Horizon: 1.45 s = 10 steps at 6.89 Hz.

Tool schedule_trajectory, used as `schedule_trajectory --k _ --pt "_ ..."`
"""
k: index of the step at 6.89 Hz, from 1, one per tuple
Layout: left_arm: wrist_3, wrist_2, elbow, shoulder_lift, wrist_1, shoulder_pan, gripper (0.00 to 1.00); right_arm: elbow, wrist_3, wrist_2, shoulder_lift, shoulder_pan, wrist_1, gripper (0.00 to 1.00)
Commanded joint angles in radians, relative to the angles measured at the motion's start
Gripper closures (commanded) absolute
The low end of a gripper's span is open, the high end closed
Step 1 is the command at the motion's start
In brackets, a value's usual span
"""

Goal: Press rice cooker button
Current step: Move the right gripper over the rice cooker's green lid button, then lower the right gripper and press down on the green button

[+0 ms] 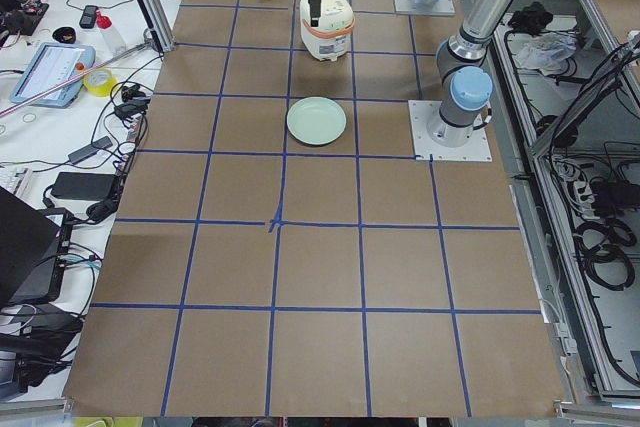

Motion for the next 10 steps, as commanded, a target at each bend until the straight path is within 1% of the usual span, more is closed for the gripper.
schedule_trajectory --k 1,3,4,7,9,10 --pt "0.0 0.0 0.0 0.0 0.0 0.0 0.0 0.002 0.056 0.015 0.04 0.083 -0.009 1.0" --pt "0.0 0.0 0.0 0.0 0.0 0.0 0.0 0.01 0.077 0.021 0.086 0.126 -0.032 1.0" --pt "0.0 0.0 0.0 -0.001 0.0 0.0 0.0 0.025 0.077 0.043 0.111 0.137 -0.079 1.0" --pt "0.0 0.0 0.0 0.0 0.0 0.0 0.0 0.104 0.074 0.043 0.116 0.14 -0.136 1.0" --pt "0.0 0.0 0.0 0.0 0.0 0.0 0.0 0.131 0.069 0.044 0.116 0.14 -0.156 1.0" --pt "0.0 0.0 0.0 0.0 0.0 0.0 0.0 0.135 0.069 0.067 0.116 0.14 -0.159 1.0"
